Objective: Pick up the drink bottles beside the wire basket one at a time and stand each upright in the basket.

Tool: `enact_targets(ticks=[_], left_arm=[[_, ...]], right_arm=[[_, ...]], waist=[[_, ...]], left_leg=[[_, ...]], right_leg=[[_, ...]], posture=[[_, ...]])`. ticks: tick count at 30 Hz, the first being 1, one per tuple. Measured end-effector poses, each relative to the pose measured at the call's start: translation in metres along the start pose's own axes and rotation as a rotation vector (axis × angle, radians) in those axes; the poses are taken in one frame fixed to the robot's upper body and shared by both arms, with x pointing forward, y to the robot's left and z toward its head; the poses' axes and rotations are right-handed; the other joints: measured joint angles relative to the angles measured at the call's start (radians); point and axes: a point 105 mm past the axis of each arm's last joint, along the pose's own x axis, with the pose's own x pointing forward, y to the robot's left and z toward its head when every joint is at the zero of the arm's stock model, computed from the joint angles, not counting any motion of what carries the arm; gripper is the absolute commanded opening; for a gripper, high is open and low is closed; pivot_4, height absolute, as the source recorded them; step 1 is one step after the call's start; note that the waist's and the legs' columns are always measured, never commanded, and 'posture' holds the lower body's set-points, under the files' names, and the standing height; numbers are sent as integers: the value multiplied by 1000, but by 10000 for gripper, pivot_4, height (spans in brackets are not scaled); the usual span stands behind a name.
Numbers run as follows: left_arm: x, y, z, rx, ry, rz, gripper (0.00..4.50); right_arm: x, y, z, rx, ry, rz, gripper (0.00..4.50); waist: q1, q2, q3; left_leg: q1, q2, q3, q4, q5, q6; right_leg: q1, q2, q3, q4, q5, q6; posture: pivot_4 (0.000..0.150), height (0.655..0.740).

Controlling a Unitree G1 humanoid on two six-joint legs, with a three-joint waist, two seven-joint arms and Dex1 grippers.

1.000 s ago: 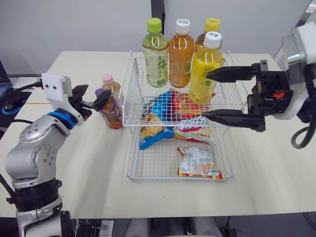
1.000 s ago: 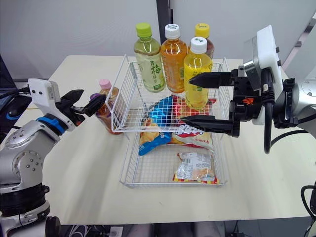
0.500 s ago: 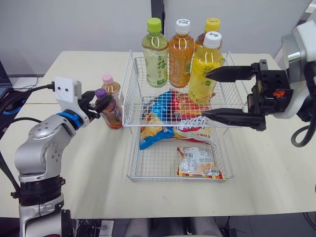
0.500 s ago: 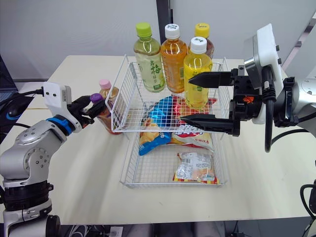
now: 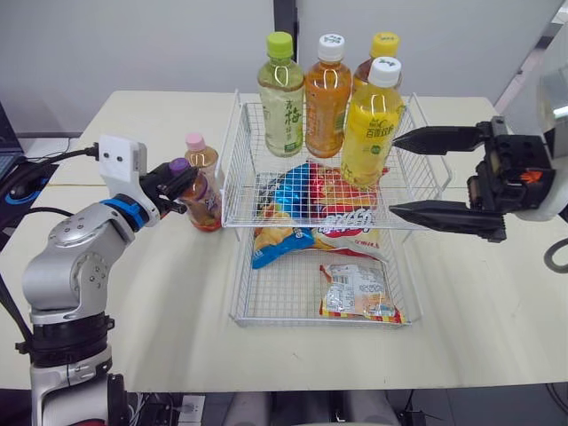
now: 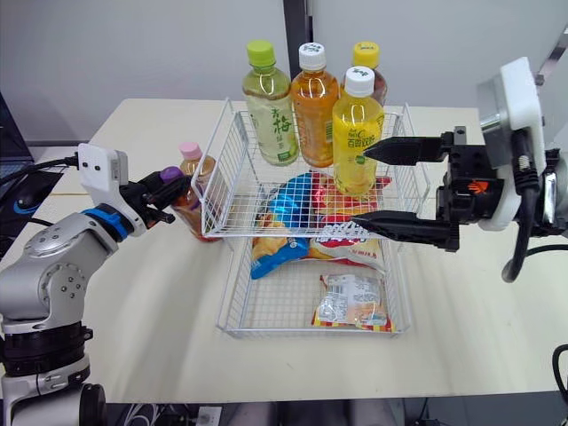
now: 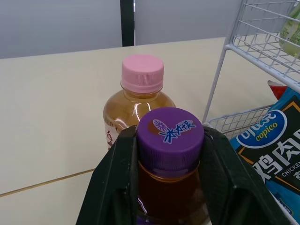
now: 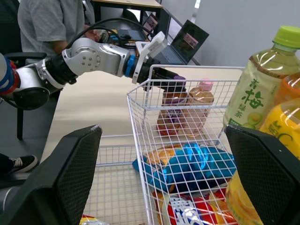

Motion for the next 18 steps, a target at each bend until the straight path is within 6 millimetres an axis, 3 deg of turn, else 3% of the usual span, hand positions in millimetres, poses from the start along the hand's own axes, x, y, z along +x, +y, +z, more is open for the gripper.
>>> enact_targets(ticks=[4, 8, 14, 16, 18], left_arm=[[-17, -3, 30, 56, -54, -25, 13457], [-30, 8, 61, 105, -100, 6, 13457], [-50, 19, 142, 218, -192, -24, 13457], [-57, 9, 174, 251, -218, -112, 13456], [-57, -1, 187, 266, -223, -181, 13456]], right_arm=[[-8, 0, -4, 3, -7, -9, 45000], [-13, 1, -8, -2, -2, -12, 45000], [-20, 0, -10, -6, -11, -14, 45000], [-22, 1, -9, -14, -14, -8, 45000], [-23, 0, -11, -10, -9, -14, 45000]], waist=[[-3, 0, 0], [-2, 0, 0], [-2, -1, 1], [-1, -1, 1], [0, -1, 1]], left_leg=[[0, 0, 0, 0, 0, 0], [0, 0, 0, 0, 0, 0], [0, -1, 0, -1, 0, 0], [0, -1, 1, -1, 0, 0], [0, -1, 1, -1, 0, 0]], right_leg=[[0, 0, 0, 0, 0, 0], [0, 0, 0, 0, 0, 0], [0, 2, -1, -1, 0, 0], [0, 3, 0, -1, 0, 0], [1, 3, -1, -1, 0, 1]], posture=[[1500, 7400], [1500, 7400], [1500, 7400], [1500, 7400], [1500, 7400]])
